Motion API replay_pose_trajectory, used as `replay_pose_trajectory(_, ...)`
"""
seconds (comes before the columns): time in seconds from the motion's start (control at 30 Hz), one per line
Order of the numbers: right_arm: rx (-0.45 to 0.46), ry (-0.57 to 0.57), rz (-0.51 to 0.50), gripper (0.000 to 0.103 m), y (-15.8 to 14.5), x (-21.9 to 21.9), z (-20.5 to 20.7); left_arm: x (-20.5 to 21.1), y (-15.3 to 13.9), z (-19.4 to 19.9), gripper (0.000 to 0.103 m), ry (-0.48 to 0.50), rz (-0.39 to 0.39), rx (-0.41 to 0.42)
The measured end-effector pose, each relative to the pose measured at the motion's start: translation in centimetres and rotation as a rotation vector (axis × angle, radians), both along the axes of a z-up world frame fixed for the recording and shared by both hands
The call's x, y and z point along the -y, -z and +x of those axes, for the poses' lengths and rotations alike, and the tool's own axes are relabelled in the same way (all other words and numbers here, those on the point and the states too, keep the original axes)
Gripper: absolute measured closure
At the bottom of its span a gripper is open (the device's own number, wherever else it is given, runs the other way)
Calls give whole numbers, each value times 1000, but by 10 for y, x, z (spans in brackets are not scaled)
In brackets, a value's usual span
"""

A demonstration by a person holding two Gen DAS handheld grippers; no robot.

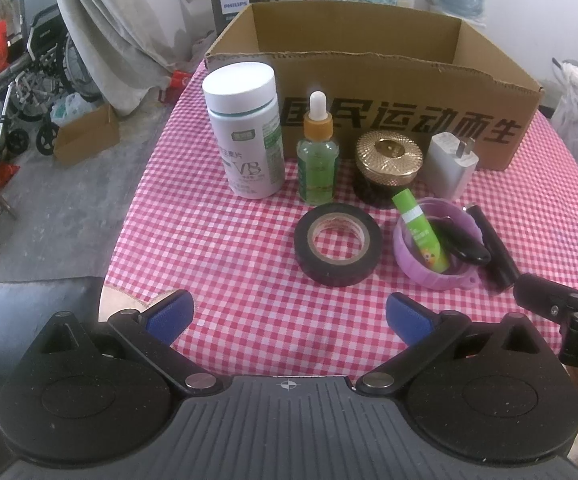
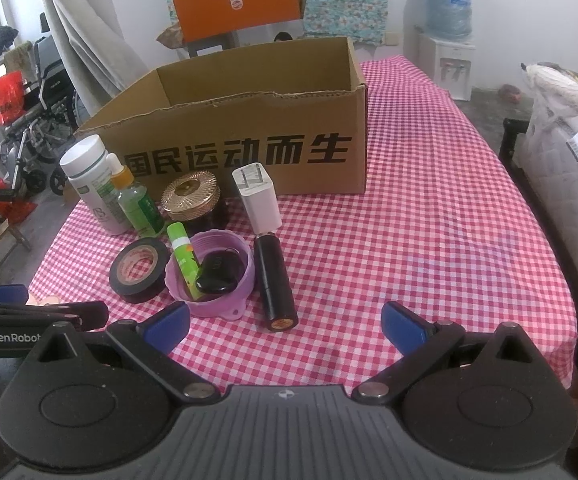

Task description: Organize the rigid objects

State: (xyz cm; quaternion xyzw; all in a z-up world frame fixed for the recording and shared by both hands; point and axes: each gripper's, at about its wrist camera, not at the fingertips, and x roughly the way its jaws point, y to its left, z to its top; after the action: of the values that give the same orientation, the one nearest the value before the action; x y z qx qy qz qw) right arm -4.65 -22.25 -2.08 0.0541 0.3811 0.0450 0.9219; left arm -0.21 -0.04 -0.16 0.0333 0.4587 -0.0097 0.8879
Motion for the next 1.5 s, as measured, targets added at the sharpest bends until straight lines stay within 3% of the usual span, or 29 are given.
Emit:
replay_pose_trajectory(0.23, 5, -5, 7, 0, 0, 2, 0, 3, 1, 1, 0, 5, 4, 0)
replay_pose_trajectory(0.4, 61, 8, 28, 0, -4, 16, 1, 4, -3, -4, 0, 38, -33, 56)
replay_pose_trajectory(0.67, 178, -1, 152, 0, -11, 58, -1, 17, -7, -14, 0, 220, -160, 153)
replay_pose_trajectory(0.87, 144, -89, 266, 2, -9, 73, 17, 49, -6, -14, 5, 345, -156, 157)
replay_pose_trajectory(0.97, 103, -127, 289, 14, -2, 73, 27, 61, -5, -12, 10, 391, -168, 135)
replay_pose_trajectory(1.03, 64, -155, 277, 29, 3, 69, 36, 69, -3, -10, 15, 425, -165, 123)
replay_pose_trajectory(1.1, 28, -189, 249, 35, 9, 64, 44, 77, -1, -11, 26, 460, -155, 111)
replay_pose_trajectory(1.17, -4, -232, 226, 39, 13, 58, 50, 82, 1, -12, 32, 486, -146, 97)
replay_pose_trajectory(1.3, -65, -328, 203, 60, 19, 48, 67, 89, 5, -13, 45, 512, -145, 66)
replay_pose_trajectory(1.33, -81, -340, 202, 70, 20, 48, 70, 90, 6, -12, 46, 516, -147, 58)
replay_pose_trajectory(1.37, -99, -351, 197, 73, 22, 47, 72, 92, 7, -11, 46, 519, -150, 51)
replay_pose_trajectory(1.5, -162, -377, 241, 79, 33, 48, 85, 97, 10, -10, 46, 529, -162, 26)
